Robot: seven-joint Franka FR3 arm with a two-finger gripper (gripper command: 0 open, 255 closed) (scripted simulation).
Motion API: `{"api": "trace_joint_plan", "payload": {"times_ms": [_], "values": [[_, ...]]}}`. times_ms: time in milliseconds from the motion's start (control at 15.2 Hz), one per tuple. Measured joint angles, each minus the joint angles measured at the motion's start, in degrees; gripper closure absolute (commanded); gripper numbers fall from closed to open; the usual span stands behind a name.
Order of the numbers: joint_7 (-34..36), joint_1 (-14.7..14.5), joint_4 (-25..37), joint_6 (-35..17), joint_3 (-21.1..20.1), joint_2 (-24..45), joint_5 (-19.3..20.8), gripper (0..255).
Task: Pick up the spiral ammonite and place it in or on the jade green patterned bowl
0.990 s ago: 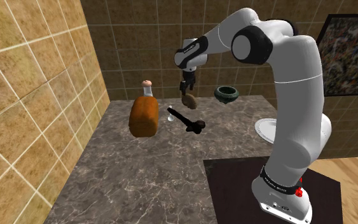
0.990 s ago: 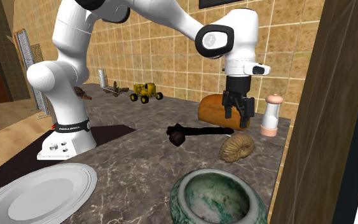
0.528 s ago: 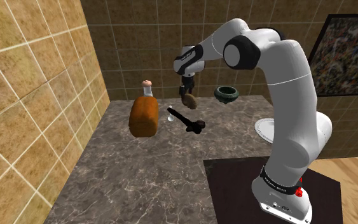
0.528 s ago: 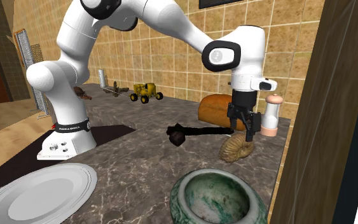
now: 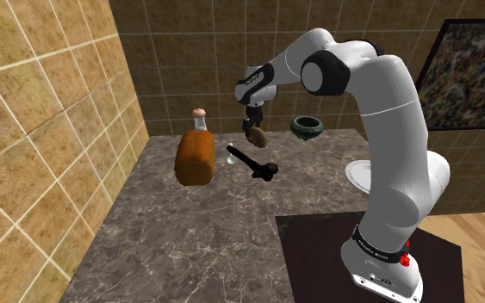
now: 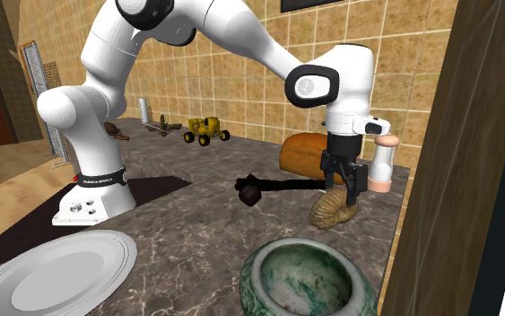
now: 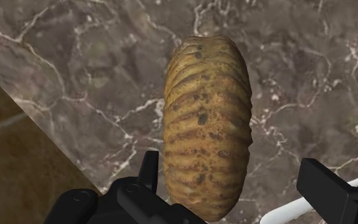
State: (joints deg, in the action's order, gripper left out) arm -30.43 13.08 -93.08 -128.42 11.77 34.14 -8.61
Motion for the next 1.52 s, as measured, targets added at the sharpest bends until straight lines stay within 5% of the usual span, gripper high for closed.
{"api": "trace_joint_plan", "payload": {"times_ms": [66, 132, 858, 1518], "values": [[0.0, 0.0, 0.0, 0.0, 0.0, 0.0, 0.0, 0], [0.0, 0.0, 0.0, 0.0, 0.0, 0.0, 0.0, 255], [0.05, -0.04, 0.0, 0.21, 0.03, -0.21, 0.06, 255], [0.58, -0.3, 2.19, 5.79, 0.61, -3.65, 0.96, 255]]}}
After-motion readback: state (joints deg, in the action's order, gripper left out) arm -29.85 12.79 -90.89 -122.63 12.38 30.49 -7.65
